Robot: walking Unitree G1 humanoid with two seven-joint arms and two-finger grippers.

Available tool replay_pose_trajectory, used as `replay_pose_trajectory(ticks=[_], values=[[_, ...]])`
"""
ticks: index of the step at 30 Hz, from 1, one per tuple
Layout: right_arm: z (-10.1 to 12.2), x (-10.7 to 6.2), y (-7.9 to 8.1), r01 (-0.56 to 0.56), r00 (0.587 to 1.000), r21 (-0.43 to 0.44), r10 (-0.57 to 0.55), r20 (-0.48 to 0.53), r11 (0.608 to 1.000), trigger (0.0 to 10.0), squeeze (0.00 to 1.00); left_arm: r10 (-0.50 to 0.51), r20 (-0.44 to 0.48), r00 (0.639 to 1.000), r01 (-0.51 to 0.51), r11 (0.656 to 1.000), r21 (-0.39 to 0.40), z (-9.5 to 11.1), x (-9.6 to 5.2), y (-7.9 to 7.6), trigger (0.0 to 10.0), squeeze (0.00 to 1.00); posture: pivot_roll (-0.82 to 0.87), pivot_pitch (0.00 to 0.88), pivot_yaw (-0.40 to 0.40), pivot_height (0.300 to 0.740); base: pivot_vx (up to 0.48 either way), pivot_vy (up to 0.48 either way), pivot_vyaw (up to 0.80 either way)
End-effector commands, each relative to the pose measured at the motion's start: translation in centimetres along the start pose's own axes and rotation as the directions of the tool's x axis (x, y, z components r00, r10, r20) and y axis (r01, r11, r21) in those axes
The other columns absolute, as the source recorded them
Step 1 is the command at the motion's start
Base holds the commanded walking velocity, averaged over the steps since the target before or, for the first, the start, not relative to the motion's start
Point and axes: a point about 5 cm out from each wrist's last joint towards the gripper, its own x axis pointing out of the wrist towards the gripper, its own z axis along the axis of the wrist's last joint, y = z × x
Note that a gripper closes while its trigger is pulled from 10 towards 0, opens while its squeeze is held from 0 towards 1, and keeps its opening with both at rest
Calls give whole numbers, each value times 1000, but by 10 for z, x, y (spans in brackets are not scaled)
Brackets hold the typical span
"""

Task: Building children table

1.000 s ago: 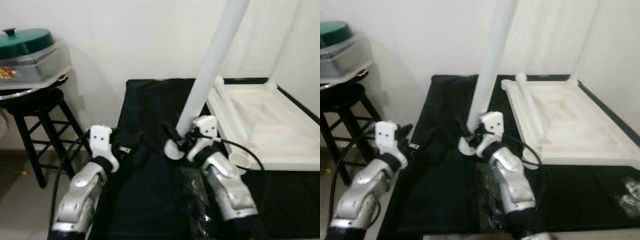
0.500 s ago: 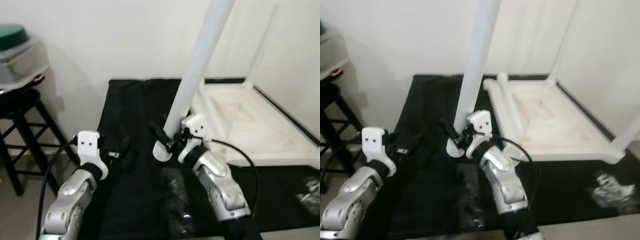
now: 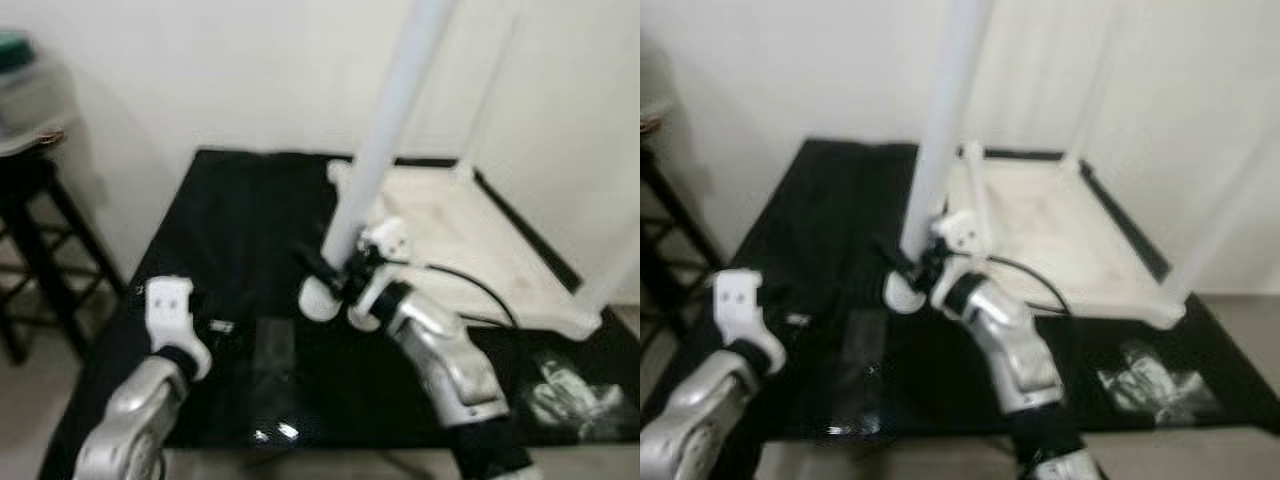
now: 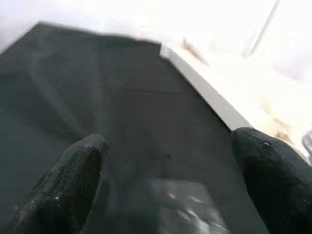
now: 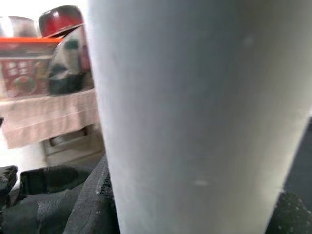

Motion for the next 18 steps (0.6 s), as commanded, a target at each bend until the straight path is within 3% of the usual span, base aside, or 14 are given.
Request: replay_pose_trajectory(ticks=[1, 6, 9, 12, 16, 18], values=[[2, 3, -1, -12, 1000, -13, 12, -15, 1000, 10000, 0, 24, -17, 1000, -24, 1000, 2, -1, -2, 0, 10000, 0, -44, 22, -61, 740, 0, 0, 800], [3, 4, -5, -3, 999, -21, 2, -32, 1000, 10000, 0, 35, -25, 999, -35, 999, -3, -2, -3, -1, 10000, 0, -45, 34, -63, 740, 0, 0, 800], [1, 8, -17, 39, 997, -49, -42, -61, 998, 10000, 0, 27, -23, 999, -27, 1000, 0, -1, -4, -3, 10000, 0, -45, 45, -62, 740, 0, 0, 800], [3, 15, -39, 89, 991, -67, -95, -90, 994, 10000, 0, 18, -15, 1000, -18, 1000, 25, 2, -1, -5, 10000, 0, -37, 59, -65, 740, 0, 0, 0], [11, 18, -52, 71, 993, -62, -76, -89, 996, 10000, 0, -5, -9, 1000, 5, 999, 37, 5, -5, -8, 10000, 0, -33, 80, -67, 740, 0, 0, 0], [16, 19, -57, 42, 995, -62, -47, -92, 997, 10000, 0, -29, -17, 999, 30, 999, 38, 6, -8, -11, 10000, 0, -33, 92, -66, 740, 0, -469, 0]])
